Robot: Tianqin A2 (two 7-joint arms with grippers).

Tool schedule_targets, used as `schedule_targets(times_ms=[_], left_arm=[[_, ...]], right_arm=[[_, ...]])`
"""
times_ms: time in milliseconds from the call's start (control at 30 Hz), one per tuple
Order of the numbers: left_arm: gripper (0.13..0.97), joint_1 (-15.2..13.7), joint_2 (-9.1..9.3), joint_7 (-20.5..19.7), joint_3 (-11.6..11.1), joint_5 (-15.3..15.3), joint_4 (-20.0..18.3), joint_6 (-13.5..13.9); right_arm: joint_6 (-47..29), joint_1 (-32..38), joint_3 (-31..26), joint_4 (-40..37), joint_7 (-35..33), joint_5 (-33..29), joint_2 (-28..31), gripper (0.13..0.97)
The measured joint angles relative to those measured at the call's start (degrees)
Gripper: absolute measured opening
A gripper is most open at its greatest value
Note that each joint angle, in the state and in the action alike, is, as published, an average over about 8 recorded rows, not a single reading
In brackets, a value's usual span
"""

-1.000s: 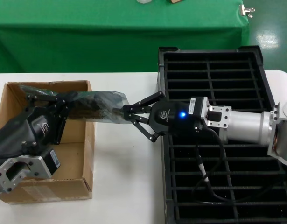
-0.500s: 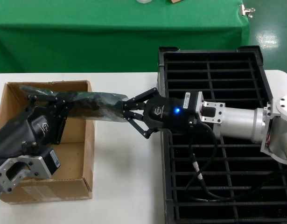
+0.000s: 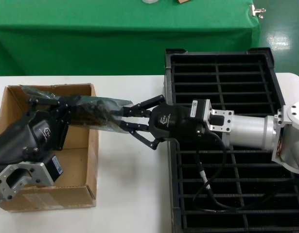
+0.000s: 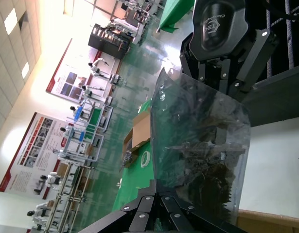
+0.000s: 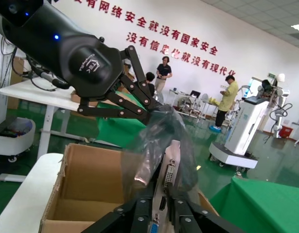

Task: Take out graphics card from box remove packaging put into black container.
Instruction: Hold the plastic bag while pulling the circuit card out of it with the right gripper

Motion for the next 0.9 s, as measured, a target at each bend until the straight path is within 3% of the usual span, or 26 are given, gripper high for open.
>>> schedule_targets(times_ms=[333, 767, 900], left_arm=[[0.139, 0.0, 0.00, 0.0, 0.0, 0.0, 0.0, 0.0], [0.139, 0.0, 0.00, 0.0, 0.0, 0.0, 0.0, 0.0], [0.139, 0.0, 0.00, 0.0, 0.0, 0.0, 0.0, 0.0]], right_arm=[[-0.1, 1.2, 0.8, -2.9, -1.4, 0.2, -1.2, 0.299], [0.3, 2.6, 1.6, -6.7, -2.2, 0.1, -3.3, 0.276], [0.5, 2.5, 1.7, -6.7, -2.1, -0.1, -3.6, 0.235]])
